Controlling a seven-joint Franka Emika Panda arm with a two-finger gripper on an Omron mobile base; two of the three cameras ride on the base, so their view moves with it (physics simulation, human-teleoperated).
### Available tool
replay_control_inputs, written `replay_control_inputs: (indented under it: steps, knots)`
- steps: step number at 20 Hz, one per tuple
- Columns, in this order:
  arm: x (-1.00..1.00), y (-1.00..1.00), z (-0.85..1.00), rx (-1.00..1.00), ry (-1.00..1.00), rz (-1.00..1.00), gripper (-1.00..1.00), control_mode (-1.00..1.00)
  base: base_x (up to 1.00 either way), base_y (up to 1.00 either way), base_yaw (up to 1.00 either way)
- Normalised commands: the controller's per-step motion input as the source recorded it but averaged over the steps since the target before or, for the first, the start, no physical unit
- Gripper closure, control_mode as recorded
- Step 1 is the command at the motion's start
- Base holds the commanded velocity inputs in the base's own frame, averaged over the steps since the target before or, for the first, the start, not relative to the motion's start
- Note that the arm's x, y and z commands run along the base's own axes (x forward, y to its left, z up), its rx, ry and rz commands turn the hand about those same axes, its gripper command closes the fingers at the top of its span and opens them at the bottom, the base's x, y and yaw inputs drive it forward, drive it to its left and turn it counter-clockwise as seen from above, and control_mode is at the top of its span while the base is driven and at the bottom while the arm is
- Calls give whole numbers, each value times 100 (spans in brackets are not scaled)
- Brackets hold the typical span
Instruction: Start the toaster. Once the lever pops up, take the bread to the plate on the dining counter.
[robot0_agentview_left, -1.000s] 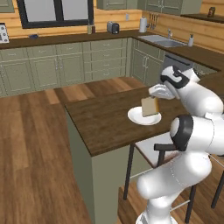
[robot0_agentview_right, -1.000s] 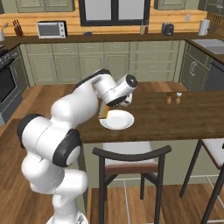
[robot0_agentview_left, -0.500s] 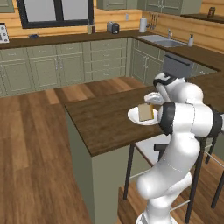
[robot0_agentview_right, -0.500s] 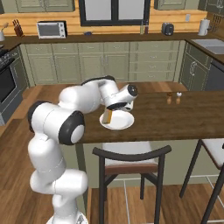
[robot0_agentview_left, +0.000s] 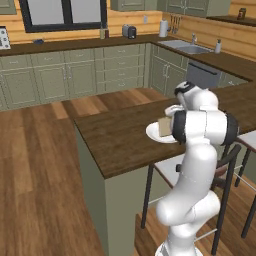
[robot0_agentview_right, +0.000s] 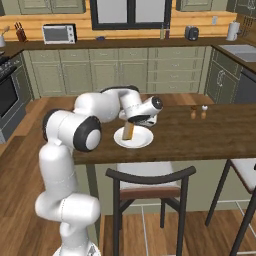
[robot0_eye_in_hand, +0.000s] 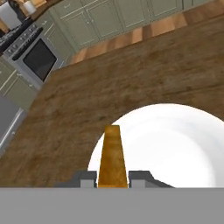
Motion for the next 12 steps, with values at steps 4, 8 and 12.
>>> replay_control_inputs:
  steps: [4, 8, 12]
  knots:
    - [30, -21, -46, 0, 0, 9, 100, -100, 0, 0, 0]
    - [29, -3, -44, 0, 0, 4, 100, -100, 0, 0, 0]
    - [16, 0, -14, 0, 0, 0, 100, -100, 0, 0, 0]
